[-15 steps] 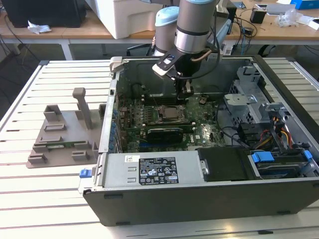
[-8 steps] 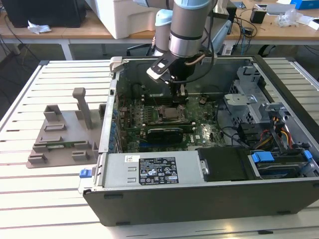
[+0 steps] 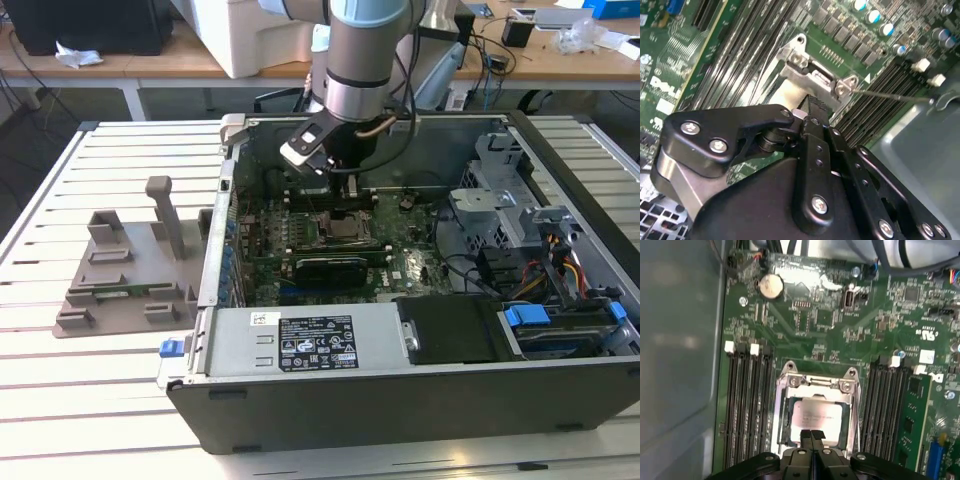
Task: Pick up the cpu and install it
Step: 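Close the cpu cover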
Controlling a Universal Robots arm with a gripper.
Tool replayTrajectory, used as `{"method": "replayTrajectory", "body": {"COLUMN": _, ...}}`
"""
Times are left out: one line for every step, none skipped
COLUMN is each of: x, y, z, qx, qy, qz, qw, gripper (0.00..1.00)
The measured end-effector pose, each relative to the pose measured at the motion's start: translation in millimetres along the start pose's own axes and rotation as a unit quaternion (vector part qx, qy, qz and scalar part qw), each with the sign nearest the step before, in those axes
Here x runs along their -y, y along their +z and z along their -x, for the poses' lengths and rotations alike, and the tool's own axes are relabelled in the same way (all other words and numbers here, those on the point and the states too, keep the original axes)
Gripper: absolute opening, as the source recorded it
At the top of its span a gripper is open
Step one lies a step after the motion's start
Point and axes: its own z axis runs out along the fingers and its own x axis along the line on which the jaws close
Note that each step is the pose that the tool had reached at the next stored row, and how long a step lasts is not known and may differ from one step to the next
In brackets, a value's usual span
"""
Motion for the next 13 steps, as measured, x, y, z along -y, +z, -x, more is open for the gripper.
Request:
{"method": "replayTrajectory", "body": {"x": 3.3, "y": 2.2, "z": -0.4, "qx": 0.0, "qy": 0.0, "qz": 0.0, "qw": 1.0, "gripper": 0.11}}
{"method": "replayTrajectory", "body": {"x": 6.3, "y": 4.3, "z": -0.7, "qx": 0.0, "qy": 0.0, "qz": 0.0, "qw": 1.0, "gripper": 0.11}}
{"method": "replayTrajectory", "body": {"x": 7.3, "y": 5.6, "z": -0.8, "qx": 0.0, "qy": 0.0, "qz": 0.0, "qw": 1.0, "gripper": 0.11}}
{"method": "replayTrajectory", "body": {"x": 8.8, "y": 7.9, "z": -1.0, "qx": 0.0, "qy": 0.0, "qz": 0.0, "qw": 1.0, "gripper": 0.11}}
{"method": "replayTrajectory", "body": {"x": 11.0, "y": 10.7, "z": -1.3, "qx": 0.0, "qy": 0.0, "qz": 0.0, "qw": 1.0, "gripper": 0.11}}
{"method": "replayTrajectory", "body": {"x": 12.1, "y": 12.2, "z": -1.4, "qx": 0.0, "qy": 0.0, "qz": 0.0, "qw": 1.0, "gripper": 0.11}}
{"method": "replayTrajectory", "body": {"x": 12.5, "y": 13.0, "z": -1.4, "qx": 0.0, "qy": 0.0, "qz": 0.0, "qw": 1.0, "gripper": 0.11}}
{"method": "replayTrajectory", "body": {"x": 12.5, "y": 13.3, "z": -1.4, "qx": 0.0001, "qy": 0.0, "qz": -0.0001, "qw": 1.0, "gripper": 0.11}}
{"method": "replayTrajectory", "body": {"x": 12.3, "y": 13.8, "z": -1.4, "qx": 0.0001, "qy": 0.0, "qz": -0.0001, "qw": 1.0, "gripper": 0.11}}
{"method": "replayTrajectory", "body": {"x": 9.3, "y": 13.7, "z": -1.2, "qx": 0.0001, "qy": 0.0, "qz": 0.0, "qw": 1.0, "gripper": 0.11}}
{"method": "replayTrajectory", "body": {"x": 7.3, "y": 13.7, "z": -1.0, "qx": 0.0, "qy": 0.0, "qz": 0.0, "qw": 1.0, "gripper": 0.11}}
{"method": "replayTrajectory", "body": {"x": 3.2, "y": 13.3, "z": -0.5, "qx": 0.0, "qy": 0.0, "qz": 0.0, "qw": 1.0, "gripper": 0.11}}
{"method": "replayTrajectory", "body": {"x": -1.7, "y": 12.1, "z": -0.1, "qx": -0.0001, "qy": 0.0, "qz": 0.0001, "qw": 1.0, "gripper": 0.11}}
